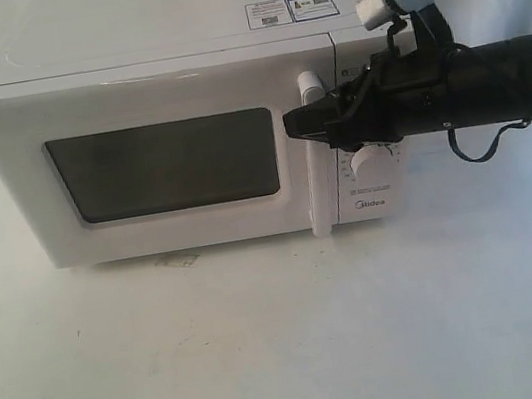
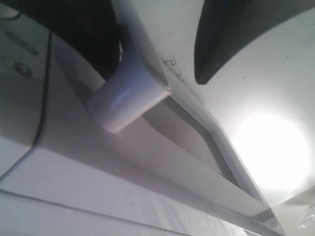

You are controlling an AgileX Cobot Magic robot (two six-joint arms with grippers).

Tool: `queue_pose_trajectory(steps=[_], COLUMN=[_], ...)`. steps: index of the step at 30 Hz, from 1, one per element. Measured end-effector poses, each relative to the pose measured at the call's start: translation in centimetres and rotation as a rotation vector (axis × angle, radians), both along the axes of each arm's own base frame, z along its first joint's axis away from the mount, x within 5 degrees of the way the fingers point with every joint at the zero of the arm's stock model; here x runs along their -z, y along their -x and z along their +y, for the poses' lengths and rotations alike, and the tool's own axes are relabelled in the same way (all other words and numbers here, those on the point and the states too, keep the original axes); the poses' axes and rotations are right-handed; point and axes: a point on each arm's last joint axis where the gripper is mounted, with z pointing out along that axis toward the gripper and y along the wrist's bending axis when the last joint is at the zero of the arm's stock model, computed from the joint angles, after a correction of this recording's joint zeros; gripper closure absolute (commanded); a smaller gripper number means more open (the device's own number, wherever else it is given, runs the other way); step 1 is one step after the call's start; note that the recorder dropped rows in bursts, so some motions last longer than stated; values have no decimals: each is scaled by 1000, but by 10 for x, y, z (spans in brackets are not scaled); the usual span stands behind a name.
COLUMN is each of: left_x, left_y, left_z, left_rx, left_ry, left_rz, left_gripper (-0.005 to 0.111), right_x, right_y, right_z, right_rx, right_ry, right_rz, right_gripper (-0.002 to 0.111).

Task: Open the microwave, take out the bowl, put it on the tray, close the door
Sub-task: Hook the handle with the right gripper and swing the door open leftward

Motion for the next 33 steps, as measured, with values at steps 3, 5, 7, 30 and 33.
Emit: queue_pose_trajectory(steps=[3,5,7,30,33], left_x=[0,0,0,0,0], left_y=[0,0,0,0,0], left_z=[0,0,0,0,0], left_rx=[0,0,0,0,0], left_ry=[0,0,0,0,0], left_rz=[0,0,0,0,0], left_gripper=[107,107,107,107,107], right_x=[0,0,-1,-1,-1], right_y=[0,0,0,-2,-1], right_z=[0,0,1,0,0], right_rx=[12,14,5,36,28], right_ry=[-10,-13,-20,-42,-60], right_rz=[12,15,13,35,41], right_gripper=[63,58,61,108,108])
